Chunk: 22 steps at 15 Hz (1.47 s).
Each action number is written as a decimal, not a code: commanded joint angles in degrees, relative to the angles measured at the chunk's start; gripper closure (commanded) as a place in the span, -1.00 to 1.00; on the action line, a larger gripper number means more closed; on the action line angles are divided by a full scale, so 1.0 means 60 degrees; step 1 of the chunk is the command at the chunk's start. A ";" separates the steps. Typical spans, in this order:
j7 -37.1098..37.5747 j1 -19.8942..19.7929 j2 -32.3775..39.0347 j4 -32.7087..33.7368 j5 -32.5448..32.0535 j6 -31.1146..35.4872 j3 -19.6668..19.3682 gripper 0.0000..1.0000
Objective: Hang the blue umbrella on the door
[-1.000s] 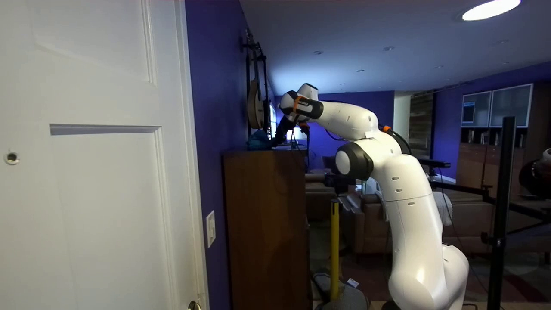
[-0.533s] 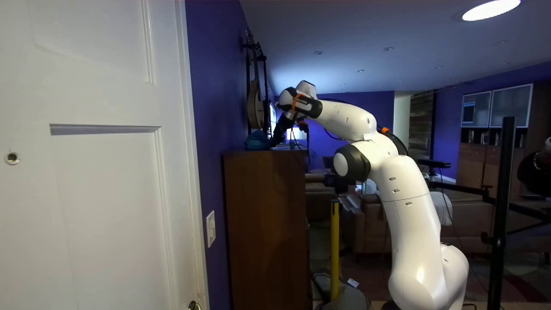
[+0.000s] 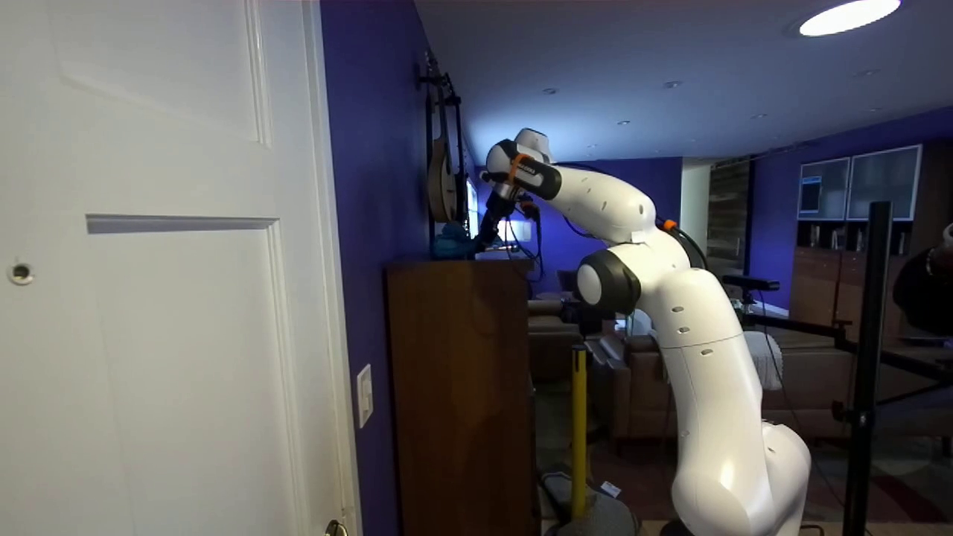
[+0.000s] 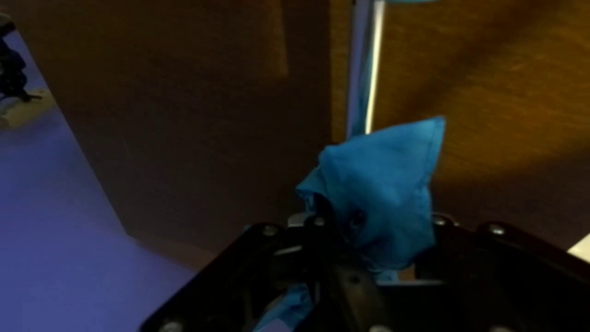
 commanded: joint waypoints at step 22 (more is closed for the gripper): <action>0.2186 -0.0692 0.0696 0.1521 -0.0687 -0.1299 -0.0394 -1.00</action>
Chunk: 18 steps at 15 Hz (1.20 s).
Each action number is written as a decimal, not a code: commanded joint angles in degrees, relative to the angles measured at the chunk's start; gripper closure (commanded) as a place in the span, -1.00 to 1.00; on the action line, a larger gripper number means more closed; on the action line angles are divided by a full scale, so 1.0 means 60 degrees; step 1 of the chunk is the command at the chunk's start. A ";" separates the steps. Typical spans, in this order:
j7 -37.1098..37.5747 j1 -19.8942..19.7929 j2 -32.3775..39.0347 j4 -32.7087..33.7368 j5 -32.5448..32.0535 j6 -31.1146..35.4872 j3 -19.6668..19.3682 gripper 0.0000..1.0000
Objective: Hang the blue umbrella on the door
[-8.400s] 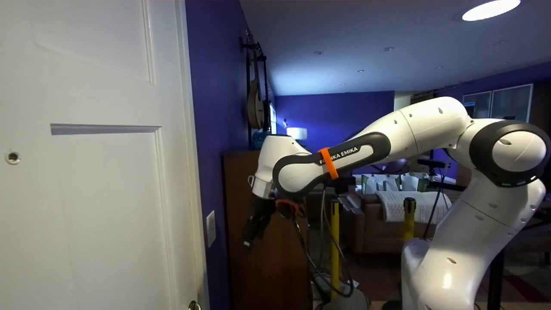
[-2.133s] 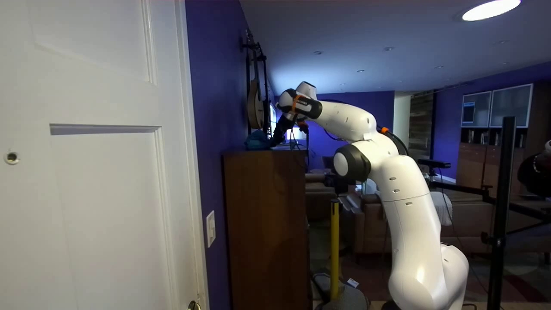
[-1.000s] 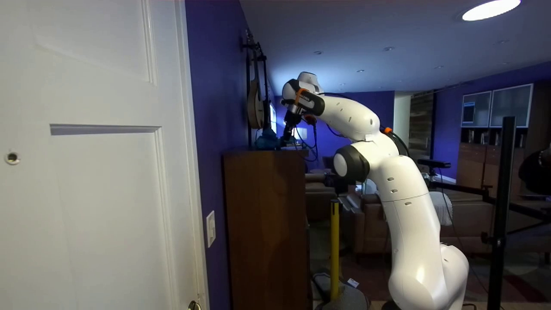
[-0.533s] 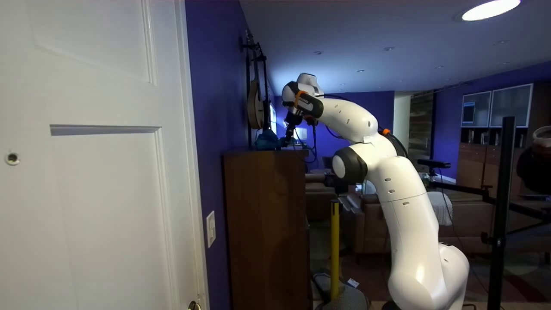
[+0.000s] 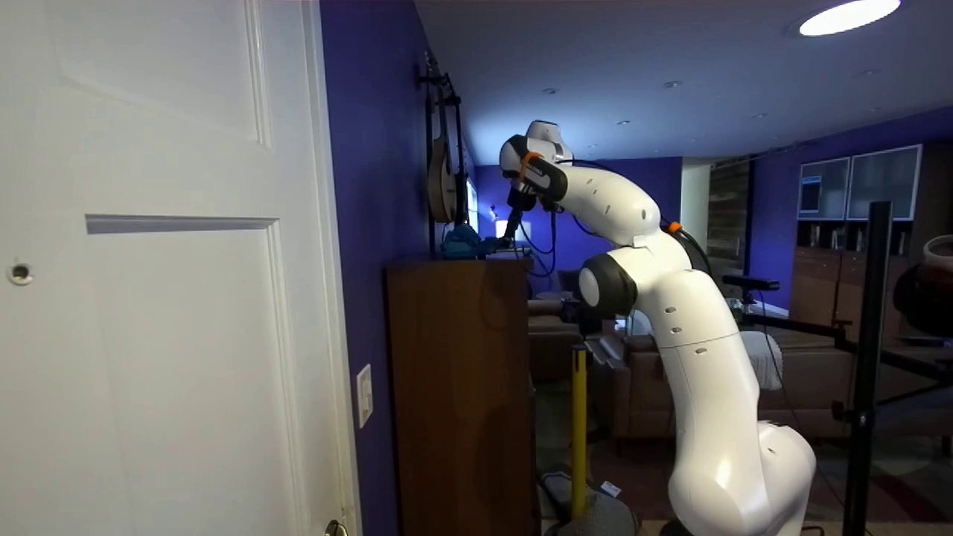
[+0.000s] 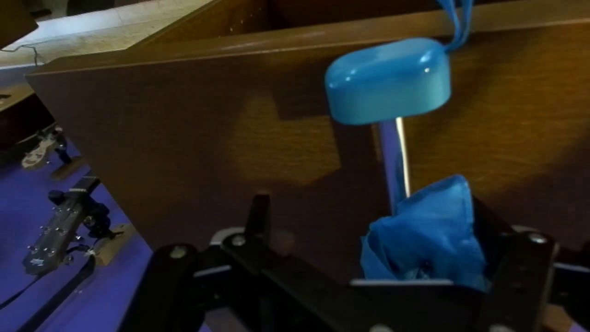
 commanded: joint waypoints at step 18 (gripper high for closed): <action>-0.0276 0.0107 0.1248 0.0731 0.1852 0.1984 0.1539 -1.00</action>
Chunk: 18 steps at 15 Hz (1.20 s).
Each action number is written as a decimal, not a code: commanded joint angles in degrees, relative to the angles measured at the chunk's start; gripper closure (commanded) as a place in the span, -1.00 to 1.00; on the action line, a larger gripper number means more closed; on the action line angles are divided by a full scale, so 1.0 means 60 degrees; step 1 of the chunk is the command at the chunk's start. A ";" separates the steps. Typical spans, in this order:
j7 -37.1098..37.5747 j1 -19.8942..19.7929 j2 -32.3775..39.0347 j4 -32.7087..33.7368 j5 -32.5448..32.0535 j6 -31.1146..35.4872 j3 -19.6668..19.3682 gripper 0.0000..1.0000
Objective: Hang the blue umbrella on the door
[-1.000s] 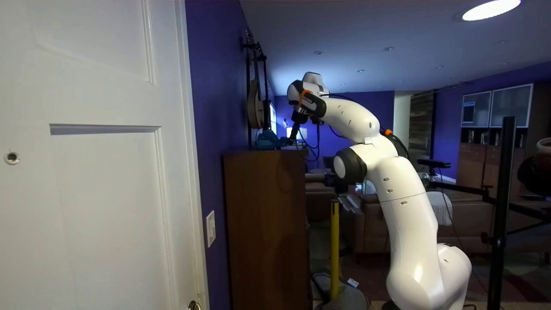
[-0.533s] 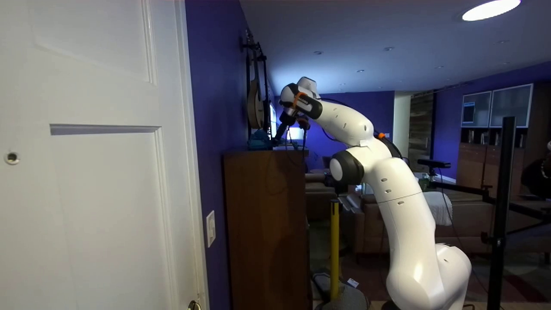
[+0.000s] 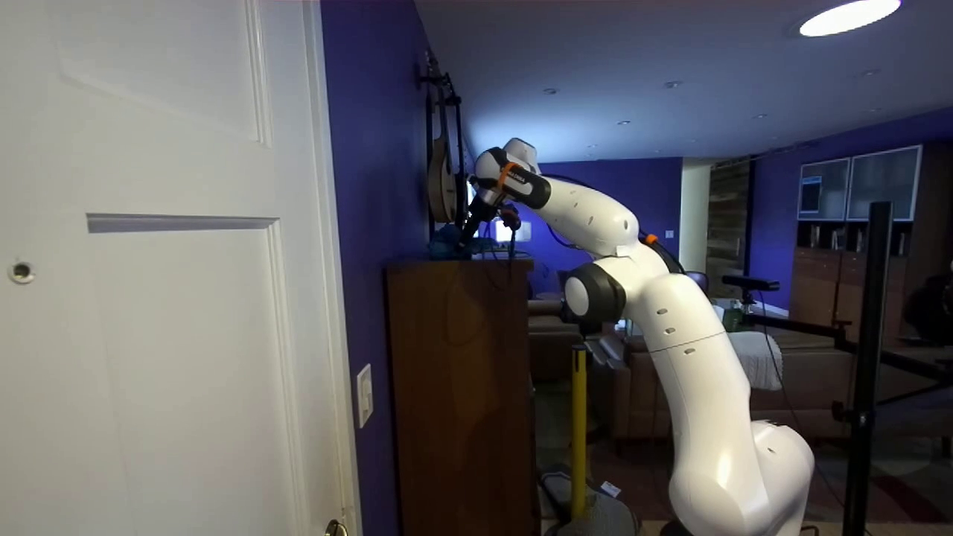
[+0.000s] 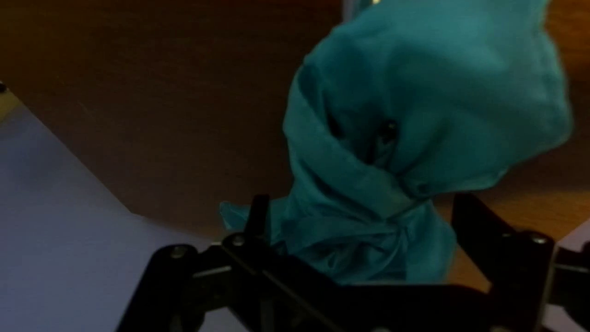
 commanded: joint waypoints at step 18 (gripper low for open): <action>0.0074 0.0004 0.0371 0.1647 -0.0667 -0.4069 0.0059 0.58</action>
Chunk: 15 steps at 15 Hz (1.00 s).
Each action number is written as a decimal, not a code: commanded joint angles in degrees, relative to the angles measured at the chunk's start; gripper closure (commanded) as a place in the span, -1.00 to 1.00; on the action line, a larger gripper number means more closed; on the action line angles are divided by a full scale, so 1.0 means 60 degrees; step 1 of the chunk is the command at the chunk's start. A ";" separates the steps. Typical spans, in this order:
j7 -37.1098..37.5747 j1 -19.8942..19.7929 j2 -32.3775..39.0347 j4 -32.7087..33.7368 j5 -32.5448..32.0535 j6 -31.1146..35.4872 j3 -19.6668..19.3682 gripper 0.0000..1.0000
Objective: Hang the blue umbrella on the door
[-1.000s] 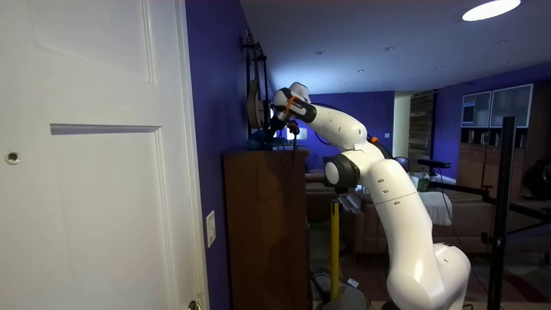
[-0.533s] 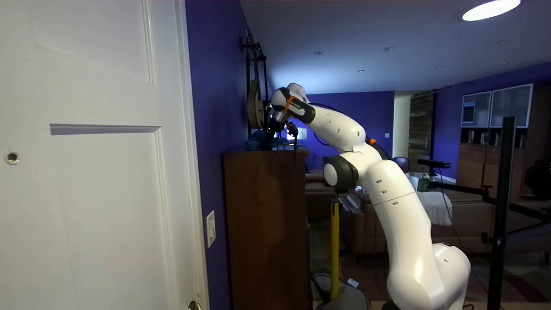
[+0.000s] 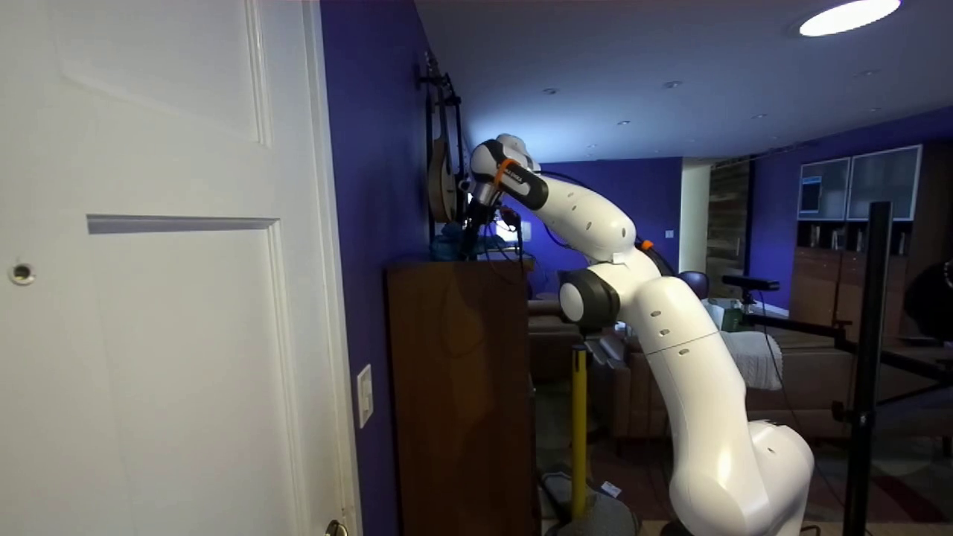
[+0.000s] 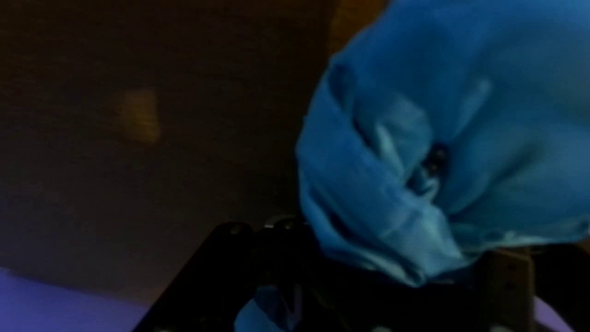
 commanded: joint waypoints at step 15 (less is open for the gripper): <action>0.2595 -0.0532 -0.0562 0.1234 -0.1255 -0.3455 0.1346 1.00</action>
